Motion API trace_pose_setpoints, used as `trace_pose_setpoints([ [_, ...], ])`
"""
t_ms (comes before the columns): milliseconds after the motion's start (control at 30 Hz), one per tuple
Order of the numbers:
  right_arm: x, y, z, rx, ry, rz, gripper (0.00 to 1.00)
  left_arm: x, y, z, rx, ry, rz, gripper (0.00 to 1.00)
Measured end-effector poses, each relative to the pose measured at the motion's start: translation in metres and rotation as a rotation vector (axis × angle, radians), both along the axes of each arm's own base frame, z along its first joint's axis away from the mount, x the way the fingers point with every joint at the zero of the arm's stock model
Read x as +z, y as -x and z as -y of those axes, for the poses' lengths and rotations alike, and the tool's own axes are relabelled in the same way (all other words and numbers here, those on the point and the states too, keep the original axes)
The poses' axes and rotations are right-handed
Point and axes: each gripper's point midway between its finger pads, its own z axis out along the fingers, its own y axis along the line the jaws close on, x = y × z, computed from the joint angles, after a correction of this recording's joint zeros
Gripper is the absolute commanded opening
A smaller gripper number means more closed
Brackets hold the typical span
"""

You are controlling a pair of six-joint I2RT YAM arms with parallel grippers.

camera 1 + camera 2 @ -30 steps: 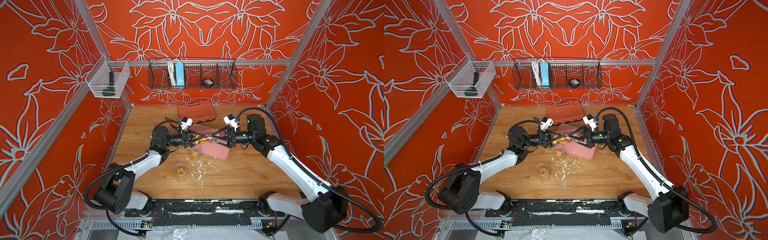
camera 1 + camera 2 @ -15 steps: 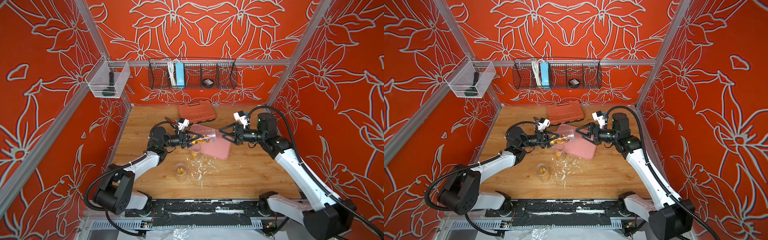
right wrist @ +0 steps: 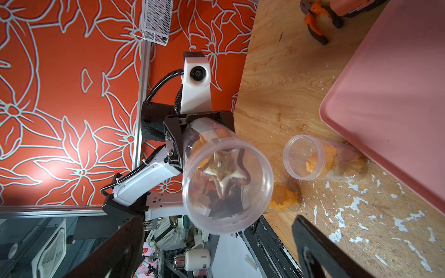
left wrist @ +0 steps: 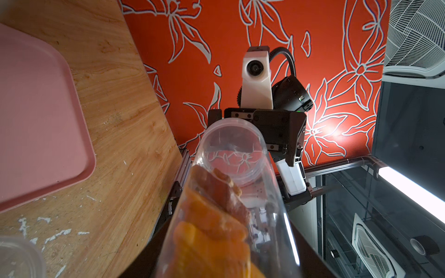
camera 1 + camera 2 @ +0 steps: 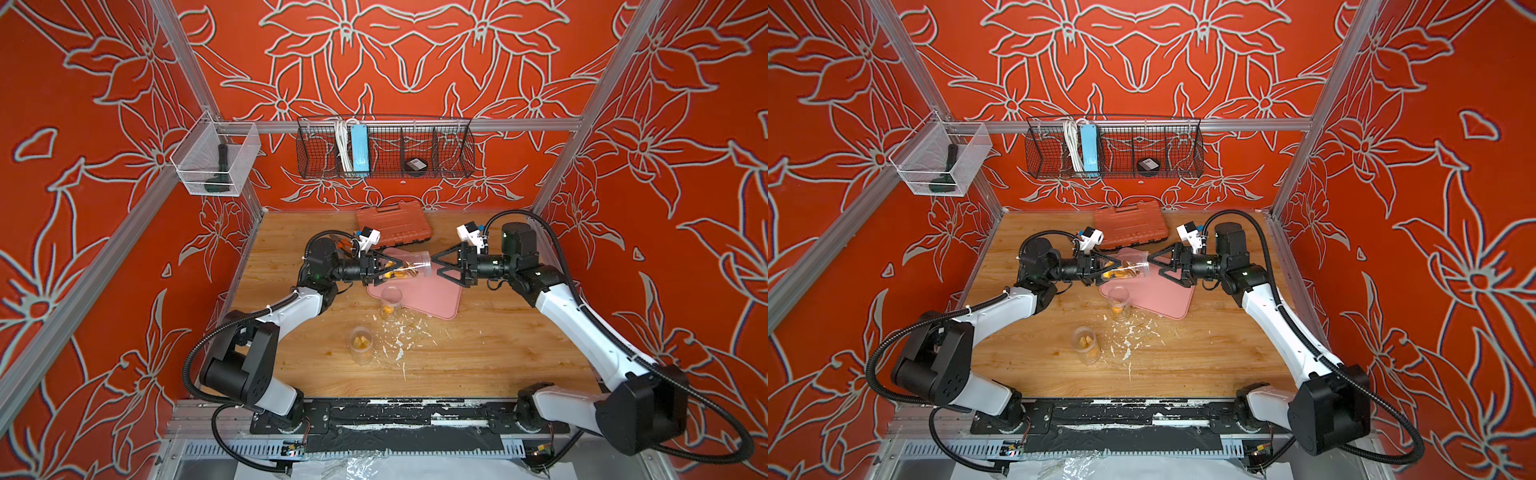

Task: Pour the cookies out of the jar
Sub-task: Unscrew the lid from the jar.

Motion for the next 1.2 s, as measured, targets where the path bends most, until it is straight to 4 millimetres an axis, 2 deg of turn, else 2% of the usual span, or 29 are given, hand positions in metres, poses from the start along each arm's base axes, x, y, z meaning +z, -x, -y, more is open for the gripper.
trace_pose_setpoints([
  [333,0.007,-0.001,-0.004,0.03,-0.036,0.015,0.95,0.0,0.005,-0.001,-0.014,-0.001,0.005,0.61],
  [633,0.012,0.004,-0.01,0.055,-0.073,0.003,0.91,0.016,0.017,-0.003,-0.017,0.013,0.047,0.6],
  [933,0.029,0.022,-0.019,0.104,-0.102,0.029,0.86,0.036,0.03,-0.005,-0.024,0.031,0.092,0.6],
  [1200,0.033,0.035,-0.027,0.144,-0.107,0.033,0.82,0.038,0.032,-0.005,-0.027,0.032,0.094,0.6],
])
